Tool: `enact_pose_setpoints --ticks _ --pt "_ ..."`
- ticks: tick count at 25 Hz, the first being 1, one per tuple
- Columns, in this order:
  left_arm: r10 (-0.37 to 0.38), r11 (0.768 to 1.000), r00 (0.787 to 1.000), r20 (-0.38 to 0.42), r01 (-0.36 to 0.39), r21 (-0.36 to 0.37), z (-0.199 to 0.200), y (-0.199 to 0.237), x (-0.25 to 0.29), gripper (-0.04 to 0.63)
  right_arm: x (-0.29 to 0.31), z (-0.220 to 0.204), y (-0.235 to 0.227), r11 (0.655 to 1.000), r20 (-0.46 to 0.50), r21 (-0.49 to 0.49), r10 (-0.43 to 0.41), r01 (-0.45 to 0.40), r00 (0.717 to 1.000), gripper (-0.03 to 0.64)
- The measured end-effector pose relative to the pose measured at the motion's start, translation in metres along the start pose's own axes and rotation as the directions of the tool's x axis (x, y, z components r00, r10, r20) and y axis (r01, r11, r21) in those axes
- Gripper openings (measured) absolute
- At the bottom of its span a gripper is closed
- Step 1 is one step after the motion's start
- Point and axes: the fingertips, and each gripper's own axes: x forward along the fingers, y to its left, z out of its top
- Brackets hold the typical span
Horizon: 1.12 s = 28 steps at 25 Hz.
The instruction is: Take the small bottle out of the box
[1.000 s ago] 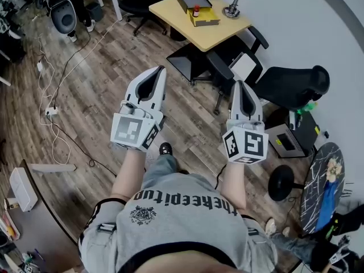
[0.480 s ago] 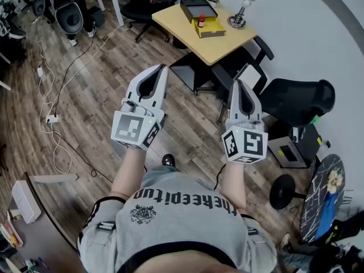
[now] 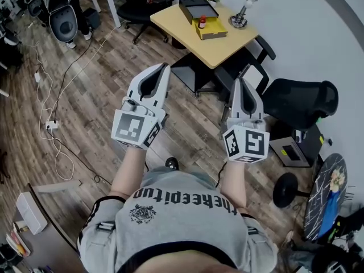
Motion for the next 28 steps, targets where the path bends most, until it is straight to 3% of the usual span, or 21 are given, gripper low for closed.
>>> enact_pose_setpoints --ticks 12,28 --pt "-0.021 0.999 0.999 -0.037 0.019 -0.032 -0.028 0.02 0.027 0.003 0.027 -0.021 -0.01 1.0 -0.036 0.012 -0.028 0.029 0.999 0.002" --pt "0.035 0.999 0.999 -0.009 -0.035 -0.01 -0.041 0.082 0.135 0.003 0.157 -0.024 -0.051 0.999 -0.005 -0.004 0.034 -0.034 0.999 0.002"
